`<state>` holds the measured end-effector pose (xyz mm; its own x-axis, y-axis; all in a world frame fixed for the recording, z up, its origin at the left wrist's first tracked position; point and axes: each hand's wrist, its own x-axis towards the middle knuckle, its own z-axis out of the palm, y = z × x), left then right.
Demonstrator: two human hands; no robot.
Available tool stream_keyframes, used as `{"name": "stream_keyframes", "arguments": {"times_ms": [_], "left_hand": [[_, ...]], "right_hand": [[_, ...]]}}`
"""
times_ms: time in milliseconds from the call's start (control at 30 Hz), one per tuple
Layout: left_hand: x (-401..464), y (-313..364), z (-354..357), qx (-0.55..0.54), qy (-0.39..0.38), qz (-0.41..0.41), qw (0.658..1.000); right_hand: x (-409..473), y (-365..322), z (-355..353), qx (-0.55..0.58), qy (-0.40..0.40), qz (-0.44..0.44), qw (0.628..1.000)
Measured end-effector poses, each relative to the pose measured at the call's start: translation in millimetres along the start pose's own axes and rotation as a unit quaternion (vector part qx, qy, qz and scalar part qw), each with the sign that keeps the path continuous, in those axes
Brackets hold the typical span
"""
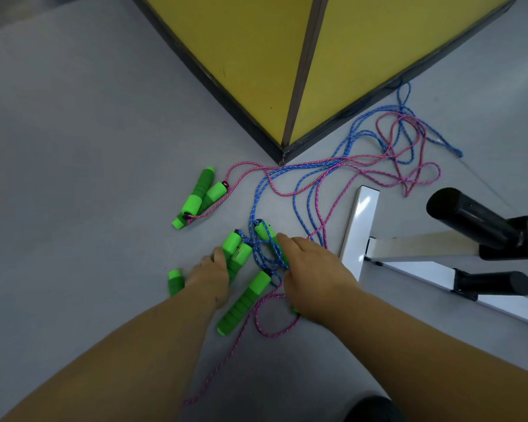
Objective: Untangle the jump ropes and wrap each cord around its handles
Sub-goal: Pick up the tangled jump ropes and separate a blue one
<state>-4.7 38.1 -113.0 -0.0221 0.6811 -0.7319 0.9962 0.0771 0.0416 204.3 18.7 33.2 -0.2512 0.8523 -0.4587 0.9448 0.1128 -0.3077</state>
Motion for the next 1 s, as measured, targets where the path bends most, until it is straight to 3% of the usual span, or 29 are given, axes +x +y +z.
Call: {"name": "stream_keyframes", "arguments": {"times_ms": [133, 333, 600, 867, 1000], "left_hand": [[-17.1, 4.4, 0.0, -0.097, 0.041, -0.001, 0.994], [-64.3, 8.6, -75.1, -0.023, 0.162, 0.06, 0.985], [-152.9, 15.3, -184.3, 0.069, 0.281, 0.184, 0.939], [-253.9, 0.4, -246.2, 0.04, 0.402, 0.211, 0.89], [-313.0, 2.7, -267.1, 0.038, 0.432, 0.207, 0.877]], "right_hand": [[-5.2, 7.2, -1.9, -0.005, -0.015, 0.011, 1.0], [-5.7, 1.6, -27.7, -0.01, -0.009, 0.029, 1.0], [-19.5, -48.7, -110.9, 0.081, 0.119, -0.02, 0.989], [-82.6, -93.6, -193.1, 0.324, 0.201, -0.049, 0.923], [-120.1, -117.4, -228.9, 0.388, 0.259, -0.069, 0.882]]}}
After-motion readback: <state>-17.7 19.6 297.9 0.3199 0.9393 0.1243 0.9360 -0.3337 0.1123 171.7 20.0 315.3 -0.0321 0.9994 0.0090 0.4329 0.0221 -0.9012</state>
